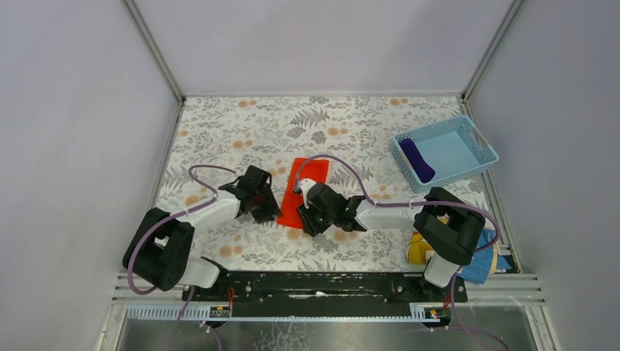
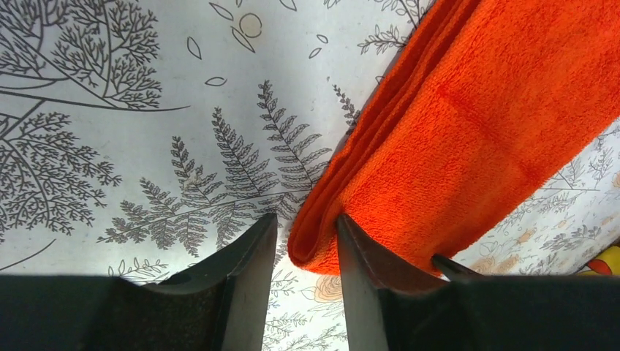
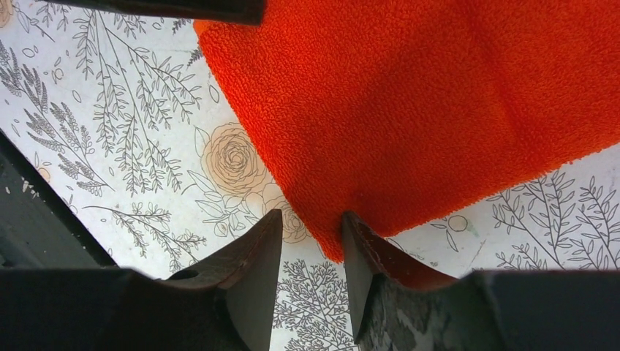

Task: Roll the towels
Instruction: Roll the towel at the center of the board.

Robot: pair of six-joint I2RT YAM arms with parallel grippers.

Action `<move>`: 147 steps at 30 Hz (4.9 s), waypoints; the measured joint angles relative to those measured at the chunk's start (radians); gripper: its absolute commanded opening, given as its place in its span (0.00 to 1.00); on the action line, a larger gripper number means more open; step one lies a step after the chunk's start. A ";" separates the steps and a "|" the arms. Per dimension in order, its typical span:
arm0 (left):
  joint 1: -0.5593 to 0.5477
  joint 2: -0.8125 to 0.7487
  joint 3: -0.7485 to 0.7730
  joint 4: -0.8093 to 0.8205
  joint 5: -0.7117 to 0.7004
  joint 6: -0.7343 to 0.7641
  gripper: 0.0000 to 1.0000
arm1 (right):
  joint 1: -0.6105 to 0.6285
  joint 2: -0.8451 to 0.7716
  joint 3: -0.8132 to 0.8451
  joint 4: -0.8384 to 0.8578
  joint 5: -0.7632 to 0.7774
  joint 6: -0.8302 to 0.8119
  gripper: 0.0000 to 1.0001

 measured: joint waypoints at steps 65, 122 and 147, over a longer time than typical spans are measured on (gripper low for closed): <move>0.070 -0.063 -0.064 0.048 0.045 -0.144 0.50 | 0.056 0.204 0.329 -0.314 -0.010 -0.429 0.54; 0.144 -0.351 -0.079 -0.183 0.045 -0.157 0.57 | -0.152 0.034 -0.260 0.547 -0.447 0.223 0.02; 0.047 -0.211 -0.132 -0.032 0.174 -0.199 0.54 | -0.259 0.270 -0.354 1.015 -0.605 0.816 0.03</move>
